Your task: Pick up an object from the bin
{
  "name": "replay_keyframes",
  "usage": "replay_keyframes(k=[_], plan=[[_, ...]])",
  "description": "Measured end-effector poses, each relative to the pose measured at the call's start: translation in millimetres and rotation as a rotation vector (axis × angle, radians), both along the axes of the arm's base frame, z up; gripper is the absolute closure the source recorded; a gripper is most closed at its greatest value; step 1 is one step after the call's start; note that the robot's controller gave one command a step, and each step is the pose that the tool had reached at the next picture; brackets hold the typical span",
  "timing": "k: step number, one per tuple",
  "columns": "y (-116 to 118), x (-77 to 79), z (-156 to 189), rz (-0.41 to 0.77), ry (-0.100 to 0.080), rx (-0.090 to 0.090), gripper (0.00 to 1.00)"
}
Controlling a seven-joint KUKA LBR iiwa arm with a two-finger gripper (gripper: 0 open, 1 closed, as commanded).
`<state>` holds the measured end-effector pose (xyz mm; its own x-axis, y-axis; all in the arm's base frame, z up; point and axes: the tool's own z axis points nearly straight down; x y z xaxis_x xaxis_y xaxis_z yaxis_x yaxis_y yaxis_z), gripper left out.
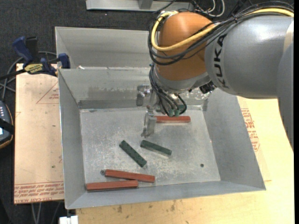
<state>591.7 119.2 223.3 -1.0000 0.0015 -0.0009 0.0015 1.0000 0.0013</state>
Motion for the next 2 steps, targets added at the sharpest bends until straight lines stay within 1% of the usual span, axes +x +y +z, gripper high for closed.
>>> replay_keyframes(k=[1,2], plan=[[-51.7,-15.1,-156.0,0.402,0.005,-0.001,0.00],[-50.6,-12.9,-152.1,0.402,-0.002,0.000,1.00]])
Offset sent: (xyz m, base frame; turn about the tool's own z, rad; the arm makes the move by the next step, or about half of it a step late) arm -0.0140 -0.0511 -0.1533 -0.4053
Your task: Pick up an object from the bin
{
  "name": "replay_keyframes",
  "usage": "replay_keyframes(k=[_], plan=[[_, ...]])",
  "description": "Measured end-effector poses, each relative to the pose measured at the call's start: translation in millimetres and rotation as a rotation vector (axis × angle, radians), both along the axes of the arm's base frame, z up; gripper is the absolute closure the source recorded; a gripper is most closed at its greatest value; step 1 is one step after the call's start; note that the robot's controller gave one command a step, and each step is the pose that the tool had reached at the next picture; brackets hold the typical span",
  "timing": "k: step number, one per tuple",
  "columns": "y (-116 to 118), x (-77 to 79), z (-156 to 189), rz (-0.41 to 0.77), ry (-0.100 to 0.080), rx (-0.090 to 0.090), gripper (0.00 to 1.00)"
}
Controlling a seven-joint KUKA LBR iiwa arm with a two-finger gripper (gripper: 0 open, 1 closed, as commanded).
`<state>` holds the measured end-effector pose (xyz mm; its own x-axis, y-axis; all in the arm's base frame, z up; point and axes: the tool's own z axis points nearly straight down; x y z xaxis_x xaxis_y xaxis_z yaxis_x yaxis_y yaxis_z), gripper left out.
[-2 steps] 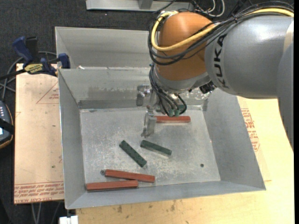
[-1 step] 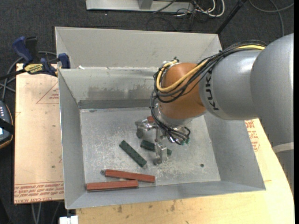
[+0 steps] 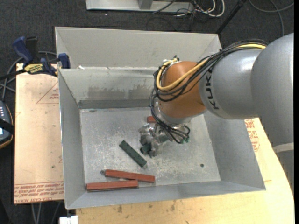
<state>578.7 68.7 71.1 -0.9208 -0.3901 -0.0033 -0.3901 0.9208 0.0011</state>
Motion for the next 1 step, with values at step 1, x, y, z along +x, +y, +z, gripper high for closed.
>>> replay_keyframes(k=[1], plan=[[-16.2,11.8,223.1,0.417,-0.009,-0.003,1.00]])
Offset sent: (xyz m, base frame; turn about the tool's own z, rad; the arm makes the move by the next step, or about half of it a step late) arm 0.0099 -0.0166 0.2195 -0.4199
